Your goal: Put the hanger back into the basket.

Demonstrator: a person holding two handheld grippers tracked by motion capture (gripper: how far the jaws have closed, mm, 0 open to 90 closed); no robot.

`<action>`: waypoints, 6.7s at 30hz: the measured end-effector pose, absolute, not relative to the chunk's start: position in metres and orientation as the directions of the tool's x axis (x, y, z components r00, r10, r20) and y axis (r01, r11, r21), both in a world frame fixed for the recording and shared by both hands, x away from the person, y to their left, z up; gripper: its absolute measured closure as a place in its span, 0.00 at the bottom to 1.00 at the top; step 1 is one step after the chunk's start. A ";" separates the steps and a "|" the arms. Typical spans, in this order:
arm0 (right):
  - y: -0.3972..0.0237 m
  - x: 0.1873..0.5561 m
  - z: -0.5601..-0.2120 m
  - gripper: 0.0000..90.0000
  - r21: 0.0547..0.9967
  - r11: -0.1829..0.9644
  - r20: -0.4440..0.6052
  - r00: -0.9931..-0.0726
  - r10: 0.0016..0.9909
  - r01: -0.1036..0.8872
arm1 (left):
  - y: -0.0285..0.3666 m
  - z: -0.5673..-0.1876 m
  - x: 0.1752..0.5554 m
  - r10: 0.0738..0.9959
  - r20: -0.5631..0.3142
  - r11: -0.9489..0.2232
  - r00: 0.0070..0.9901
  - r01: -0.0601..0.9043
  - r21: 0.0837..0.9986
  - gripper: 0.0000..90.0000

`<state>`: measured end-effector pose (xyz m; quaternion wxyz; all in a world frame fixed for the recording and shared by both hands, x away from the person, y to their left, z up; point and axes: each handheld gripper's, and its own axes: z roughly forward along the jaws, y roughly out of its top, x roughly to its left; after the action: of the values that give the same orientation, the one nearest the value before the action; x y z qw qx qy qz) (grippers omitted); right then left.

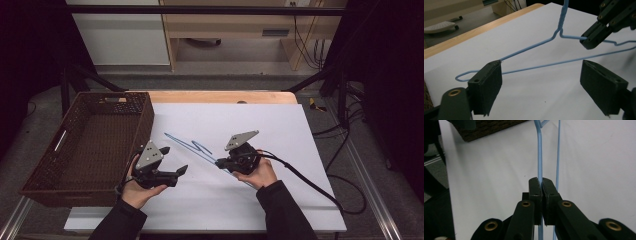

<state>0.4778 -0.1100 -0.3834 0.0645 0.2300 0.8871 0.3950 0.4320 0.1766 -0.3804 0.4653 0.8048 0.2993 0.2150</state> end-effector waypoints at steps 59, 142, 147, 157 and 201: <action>-0.144 0.443 -0.381 0.98 0.736 0.603 0.188 -0.949 0.255 0.307 | 0.108 -0.388 0.414 0.212 0.601 -0.872 0.770 -0.128 0.472 0.85; -0.259 0.423 -0.409 0.09 0.880 0.232 0.062 -0.585 0.809 0.414 | 0.183 -0.230 0.479 0.739 0.383 -0.656 0.555 0.462 0.596 0.97; -0.259 0.423 -0.409 0.08 0.884 0.239 0.046 -0.584 0.811 0.402 | 0.211 -0.221 0.485 0.768 0.389 -0.631 0.509 0.492 0.600 0.97; -0.260 0.424 -0.411 0.08 0.881 0.240 0.046 -0.581 0.813 0.407 | 0.256 -0.218 0.487 0.822 0.380 -0.568 0.425 0.557 0.606 0.97; -0.258 0.426 -0.416 0.08 0.868 0.257 0.042 -0.579 0.814 0.425 | 0.377 -0.326 0.502 0.885 0.406 -0.417 0.228 0.776 0.473 0.97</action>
<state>0.4264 -0.2578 -0.4161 0.2143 0.4057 0.7634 0.4546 0.5023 0.3766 -0.3264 0.0857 0.7790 0.5330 0.3189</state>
